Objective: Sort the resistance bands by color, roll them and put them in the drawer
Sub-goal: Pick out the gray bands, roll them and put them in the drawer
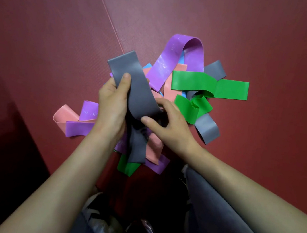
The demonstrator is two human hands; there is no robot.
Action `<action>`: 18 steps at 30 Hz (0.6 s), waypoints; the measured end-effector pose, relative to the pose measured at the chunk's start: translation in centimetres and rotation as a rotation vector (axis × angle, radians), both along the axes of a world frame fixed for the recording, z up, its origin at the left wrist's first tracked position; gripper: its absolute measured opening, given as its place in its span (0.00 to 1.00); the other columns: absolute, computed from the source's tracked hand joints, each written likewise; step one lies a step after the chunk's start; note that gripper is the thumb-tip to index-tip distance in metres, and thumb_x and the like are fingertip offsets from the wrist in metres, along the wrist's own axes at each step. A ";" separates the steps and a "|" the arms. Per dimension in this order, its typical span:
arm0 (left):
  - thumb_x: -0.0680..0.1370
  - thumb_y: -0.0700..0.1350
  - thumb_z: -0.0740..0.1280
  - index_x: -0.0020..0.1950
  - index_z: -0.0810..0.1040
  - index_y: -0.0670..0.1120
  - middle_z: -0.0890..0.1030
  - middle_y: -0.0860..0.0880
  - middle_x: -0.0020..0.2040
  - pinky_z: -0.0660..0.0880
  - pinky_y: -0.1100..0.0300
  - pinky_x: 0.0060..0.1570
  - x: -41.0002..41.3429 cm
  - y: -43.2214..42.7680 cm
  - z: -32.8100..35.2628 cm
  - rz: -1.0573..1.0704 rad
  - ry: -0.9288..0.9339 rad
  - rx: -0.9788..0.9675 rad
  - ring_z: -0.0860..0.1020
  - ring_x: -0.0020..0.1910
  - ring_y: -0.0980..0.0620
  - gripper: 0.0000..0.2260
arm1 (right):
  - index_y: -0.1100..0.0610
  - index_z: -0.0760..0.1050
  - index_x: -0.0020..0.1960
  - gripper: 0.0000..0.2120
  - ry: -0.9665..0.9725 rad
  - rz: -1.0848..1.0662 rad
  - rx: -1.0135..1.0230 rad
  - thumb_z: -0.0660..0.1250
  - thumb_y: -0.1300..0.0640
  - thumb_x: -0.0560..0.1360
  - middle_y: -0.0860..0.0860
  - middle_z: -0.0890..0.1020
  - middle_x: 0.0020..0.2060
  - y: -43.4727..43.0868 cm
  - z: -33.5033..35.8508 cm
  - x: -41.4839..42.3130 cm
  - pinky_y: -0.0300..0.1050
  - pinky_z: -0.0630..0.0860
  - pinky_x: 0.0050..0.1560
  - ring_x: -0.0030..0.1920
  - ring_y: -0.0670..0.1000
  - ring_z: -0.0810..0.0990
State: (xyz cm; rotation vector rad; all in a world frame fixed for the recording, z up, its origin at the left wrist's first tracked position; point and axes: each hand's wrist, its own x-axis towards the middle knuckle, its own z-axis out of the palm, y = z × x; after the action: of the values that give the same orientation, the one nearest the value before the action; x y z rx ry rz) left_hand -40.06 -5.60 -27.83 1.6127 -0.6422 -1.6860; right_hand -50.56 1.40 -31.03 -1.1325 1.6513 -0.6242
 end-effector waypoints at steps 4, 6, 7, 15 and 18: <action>0.80 0.42 0.56 0.47 0.76 0.45 0.81 0.49 0.41 0.76 0.58 0.48 0.5 -1.0 0.1 0.086 0.027 -0.001 0.78 0.45 0.48 0.10 | 0.60 0.74 0.52 0.14 0.096 -0.005 0.086 0.65 0.51 0.71 0.57 0.82 0.47 1.0 -0.9 -1.6 0.55 0.73 0.54 0.49 0.54 0.79; 0.80 0.42 0.56 0.43 0.77 0.47 0.83 0.54 0.36 0.76 0.58 0.49 0.6 -1.3 0.3 0.095 0.038 -0.022 0.79 0.43 0.50 0.11 | 0.58 0.75 0.45 0.11 0.115 0.020 0.107 0.61 0.51 0.72 0.56 0.80 0.37 1.5 -1.0 -1.7 0.57 0.74 0.47 0.40 0.52 0.77; 0.80 0.42 0.56 0.43 0.77 0.47 0.83 0.54 0.35 0.77 0.59 0.48 0.7 -1.3 0.4 0.094 0.042 -0.029 0.79 0.41 0.52 0.12 | 0.58 0.74 0.41 0.12 0.118 0.028 0.110 0.60 0.50 0.71 0.54 0.78 0.32 1.7 -0.8 -1.5 0.57 0.74 0.44 0.37 0.51 0.74; 0.80 0.43 0.54 0.45 0.74 0.46 0.83 0.52 0.33 0.78 0.61 0.42 0.2 -1.5 1.5 0.050 0.105 -0.019 0.81 0.35 0.54 0.11 | 0.58 0.66 0.39 0.09 -0.444 -0.074 0.296 0.57 0.65 0.78 0.46 0.68 0.19 2.8 0.2 2.4 0.30 0.63 0.22 0.19 0.40 0.66; 0.81 0.43 0.53 0.45 0.73 0.46 0.83 0.54 0.31 0.78 0.64 0.36 -0.1 -1.4 1.8 -0.027 0.118 -0.027 0.81 0.31 0.57 0.11 | 0.55 0.65 0.41 0.08 -0.379 -0.093 0.302 0.58 0.64 0.77 0.47 0.68 0.27 2.5 -0.8 2.5 0.31 0.68 0.28 0.23 0.40 0.68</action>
State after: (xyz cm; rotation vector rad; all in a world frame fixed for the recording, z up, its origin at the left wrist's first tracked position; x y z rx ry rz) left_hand -40.15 -6.97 -26.02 1.4799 -0.6274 -1.7703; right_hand -48.07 3.87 -31.86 -0.6754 1.4158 -0.5836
